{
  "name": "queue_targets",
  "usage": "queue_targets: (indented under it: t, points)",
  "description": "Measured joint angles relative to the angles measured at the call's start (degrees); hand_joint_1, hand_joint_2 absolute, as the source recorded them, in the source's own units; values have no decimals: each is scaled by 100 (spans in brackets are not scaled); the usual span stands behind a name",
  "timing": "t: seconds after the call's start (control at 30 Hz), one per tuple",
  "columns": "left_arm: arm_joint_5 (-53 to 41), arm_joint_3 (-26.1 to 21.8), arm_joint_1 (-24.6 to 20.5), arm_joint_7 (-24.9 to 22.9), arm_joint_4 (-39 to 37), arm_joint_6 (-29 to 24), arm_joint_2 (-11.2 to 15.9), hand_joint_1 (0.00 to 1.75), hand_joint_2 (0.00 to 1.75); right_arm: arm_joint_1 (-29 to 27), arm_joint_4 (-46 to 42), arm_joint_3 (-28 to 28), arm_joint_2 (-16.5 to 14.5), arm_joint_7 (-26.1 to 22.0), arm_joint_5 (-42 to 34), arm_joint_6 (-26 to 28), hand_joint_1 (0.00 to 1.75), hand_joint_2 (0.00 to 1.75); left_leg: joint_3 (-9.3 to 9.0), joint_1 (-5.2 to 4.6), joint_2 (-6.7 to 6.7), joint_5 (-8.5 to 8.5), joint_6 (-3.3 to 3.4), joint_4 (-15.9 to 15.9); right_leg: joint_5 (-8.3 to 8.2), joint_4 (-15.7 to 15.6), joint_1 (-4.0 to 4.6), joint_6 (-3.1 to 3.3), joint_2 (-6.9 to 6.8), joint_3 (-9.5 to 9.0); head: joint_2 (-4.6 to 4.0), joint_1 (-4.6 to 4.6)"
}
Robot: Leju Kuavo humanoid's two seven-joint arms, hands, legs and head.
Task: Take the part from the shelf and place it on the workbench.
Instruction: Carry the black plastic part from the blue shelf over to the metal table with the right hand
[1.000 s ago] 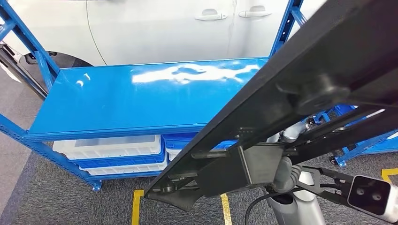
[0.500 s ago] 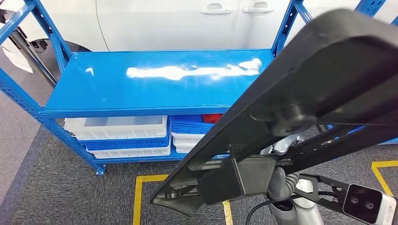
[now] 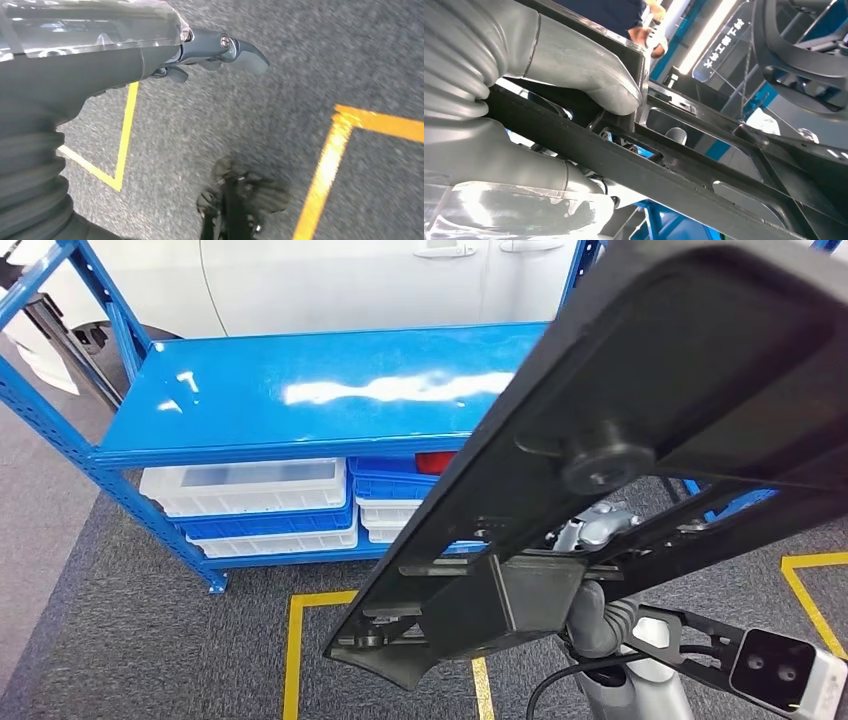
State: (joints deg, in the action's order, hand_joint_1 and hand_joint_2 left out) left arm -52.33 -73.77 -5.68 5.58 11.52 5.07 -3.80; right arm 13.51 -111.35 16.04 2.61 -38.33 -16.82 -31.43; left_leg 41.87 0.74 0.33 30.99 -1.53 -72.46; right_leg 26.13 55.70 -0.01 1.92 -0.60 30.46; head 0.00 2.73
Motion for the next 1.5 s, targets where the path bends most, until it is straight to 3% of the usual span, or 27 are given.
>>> queue_targets:
  t: [0.03, 0.07, 0.13, 0.2, 0.23, 0.3, 0.37, 0.47, 0.5, 0.53, 0.57, 0.63, 0.7, 0.77, 0.83, 0.87, 0.97, 1.03, 1.07, 1.1, 1.13, 1.2, 1.27, 1.33, 1.4, 1.47, 1.5]
  points:
    - [-3, 0, 6, -12, 0, -14, 1, 0, 175, 7, 10, 0, 3, 1, 15, 1, 175, 175, 1, 2, 0, -17, -13, -184, -47, 12, -1, -9, -2, 69, -1, 0]
    - [-7, 0, 12, -23, 0, -21, 2, 0, 175, 12, 21, 0, 8, -1, 35, 7, 175, 175, -110, 6, 1, -135, -19, -146, -88, 28, -5, -22, -3, 134, -1, 0]
    - [-9, 0, 20, -46, 0, -34, 4, 0, 175, 20, 32, -1, 25, -24, 131, 46, 175, 175, -648, 14, 0, -369, -8, 549, -144, 78, -12, -61, -3, 242, -1, 0]
    - [-2, 1, 21, -74, 0, -49, 9, 0, 175, 15, -2, -5, 49, -79, 302, 114, 175, 175, -1141, 3, -12, -373, 32, 1306, -183, 141, 4, -117, -5, 323, 0, 0]
    - [8, 1, 24, -89, 0, -57, 11, 0, 175, 1, -38, -7, 63, -107, 385, 142, 175, 175, -1238, -5, -19, -332, 57, 1483, -204, 161, 13, -148, -6, 349, 0, 0]
    - [59, -5, 46, -119, 0, -98, 13, 0, 175, -39, -126, -8, 84, -138, 514, 180, 175, 175, -1225, -5, -21, -344, 128, 1537, -245, 172, 22, -215, -4, 379, 0, -1]
    - [143, -29, 57, -151, 0, -177, 12, 0, 175, -56, -213, -2, 93, -119, 585, 203, 175, 175, -1191, 11, -5, -401, 222, 1562, -111, 341, 9, -275, 13, 464, 0, -1]
    - [236, -98, 50, -183, 0, -287, 11, 0, 175, -44, -319, 20, 97, -27, 601, 260, 175, 175, -1104, 10, 10, -475, 302, 1571, 484, 1367, -23, -346, 34, 895, 0, -1]
    - [245, -119, 52, -186, 0, -304, 11, 0, 175, -44, -336, 30, 97, -7, 596, 271, 175, 175, -1079, 5, 10, -490, 307, 1567, 612, 1694, -30, -357, 35, 1024, 0, -1]
    - [250, -135, 55, -189, 0, -315, 10, 0, 175, -44, -347, 40, 98, 9, 593, 278, 175, 175, -1061, -2, 15, -501, 309, 1562, 630, 1835, -33, -358, 34, 1061, 0, 0]
    - [256, -145, 56, -190, 0, -319, 8, 0, 175, -41, -358, 49, 99, 23, 592, 280, 175, 175, -1051, -9, 27, -509, 308, 1557, 541, 1752, -32, -346, 30, 989, -1, 0]
    - [289, -163, 56, -181, 0, -327, -9, 0, 175, 8, -391, 68, 106, 72, 579, 283, 175, 175, -1053, -26, 62, -513, 305, 1550, 174, 1020, -2, -267, -61, 579, -1, -1]
    - [342, -197, 59, -160, 0, -352, -42, 0, 175, 148, -421, 109, 115, 138, 546, 302, 175, 175, -1046, -59, 121, -510, 280, 1538, -36, 340, 68, -170, -226, 246, -1, -1]
    - [389, -246, 60, -143, 0, -378, -70, 0, 175, 269, -433, 155, 122, 160, 532, 398, 175, 175, -1032, -80, 219, -508, 234, 1533, -47, 162, 113, -117, -243, 201, 0, -1]
    - [414, -280, 45, -141, 0, -395, -87, 0, 175, 303, -448, 176, 127, 89, 589, 574, 175, 175, -1030, -87, 283, -476, 179, 1516, -92, 104, 83, -73, -135, 204, 0, -1]
    - [417, -287, 38, -143, 0, -401, -96, 0, 175, 312, -460, 179, 128, 32, 631, 673, 175, 175, -999, -85, 249, -399, 155, 1431, -118, 69, 60, -49, -93, 194, 0, -1]
    - [411, -306, 45, -144, 0, -418, -118, 0, 175, 314, -509, 178, 128, -118, 706, 877, 175, 175, -612, -39, 55, 120, 86, 518, -160, 23, 21, -6, 38, 185, -1, 0]
    - [369, -315, 57, -110, 0, -492, -124, 0, 175, 241, -561, 152, 128, -145, 719, 898, 175, 175, -353, -7, 25, 293, 44, -63, -160, 44, 17, -7, 150, 194, 0, 0]
    - [338, -315, 59, -74, 0, -551, -127, 0, 175, 186, -600, 120, 128, -148, 720, 891, 175, 175, -349, 8, 20, 218, 28, -72, -155, 65, 10, -18, 209, 197, 0, 0]
    - [305, -313, 59, -23, 0, -611, -131, 0, 175, 133, -640, 75, 128, -150, 711, 876, 175, 175, -451, 26, 0, 41, 14, 147, -143, 95, 0, -36, 270, 201, 0, 0]
    - [279, -310, 60, 32, 0, -661, -136, 0, 175, 93, -671, 22, 128, -154, 693, 857, 175, 175, -622, 53, -78, -172, 0, 523, -124, 138, -13, -64, 333, 214, 0, 0]
    - [250, -303, 59, 115, 0, -710, -153, 0, 175, 51, -708, -76, 128, -158, 641, 813, 175, 175, -917, 93, -325, -395, -7, 1163, -88, 247, -22, -135, 462, 285, -1, 0]
    - [247, -297, 57, 159, 0, -719, -172, 0, 175, 24, -725, -146, 128, -161, 612, 780, 175, 175, -982, 88, -424, -374, 35, 1331, -99, 308, -31, -212, 582, 378, -1, -1]
    - [259, -295, 46, 214, 0, -701, -194, 0, 175, -6, -733, -211, 130, -162, 597, 764, 175, 175, -971, 79, -305, -398, 115, 1350, -121, 320, -55, -286, 650, 426, -2, -1]
    - [266, -294, 32, 274, 0, -681, -217, 0, 175, -28, -748, -299, 130, -163, 553, 721, 175, 175, -971, 85, -177, -432, 196, 1382, 29, 549, -54, -348, 465, 540, -1, -1]
    - [249, -291, 47, 304, 0, -678, -227, 0, 175, -50, -768, -419, 129, -164, 516, 631, 175, 175, -963, 70, -42, -442, 242, 1394, 386, 1213, -56, -393, 197, 849, -1, -2]
    - [236, -289, 61, 309, 0, -678, -227, 0, 175, -70, -773, -483, 129, -165, 511, 584, 175, 175, -957, 58, 32, -441, 251, 1393, 542, 1585, -65, -408, 138, 1022, -1, -2]
